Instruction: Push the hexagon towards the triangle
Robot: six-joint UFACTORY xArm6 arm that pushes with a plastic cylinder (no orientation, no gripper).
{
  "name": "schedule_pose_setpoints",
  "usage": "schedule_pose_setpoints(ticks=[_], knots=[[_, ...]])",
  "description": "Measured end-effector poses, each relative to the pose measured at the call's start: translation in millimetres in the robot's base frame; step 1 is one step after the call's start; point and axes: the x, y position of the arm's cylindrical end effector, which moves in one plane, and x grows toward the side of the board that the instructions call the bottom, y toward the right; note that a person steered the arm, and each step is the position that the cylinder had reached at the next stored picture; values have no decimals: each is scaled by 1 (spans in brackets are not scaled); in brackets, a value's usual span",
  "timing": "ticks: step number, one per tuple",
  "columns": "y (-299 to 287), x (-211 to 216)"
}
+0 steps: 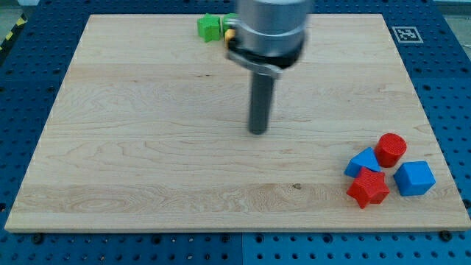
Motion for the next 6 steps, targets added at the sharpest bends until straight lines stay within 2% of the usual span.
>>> schedule_pose_setpoints(ticks=[1,2,3,5,6], knots=[[0,0],[-33,-12],[-102,-57],[-142,-189],[-153,-222]])
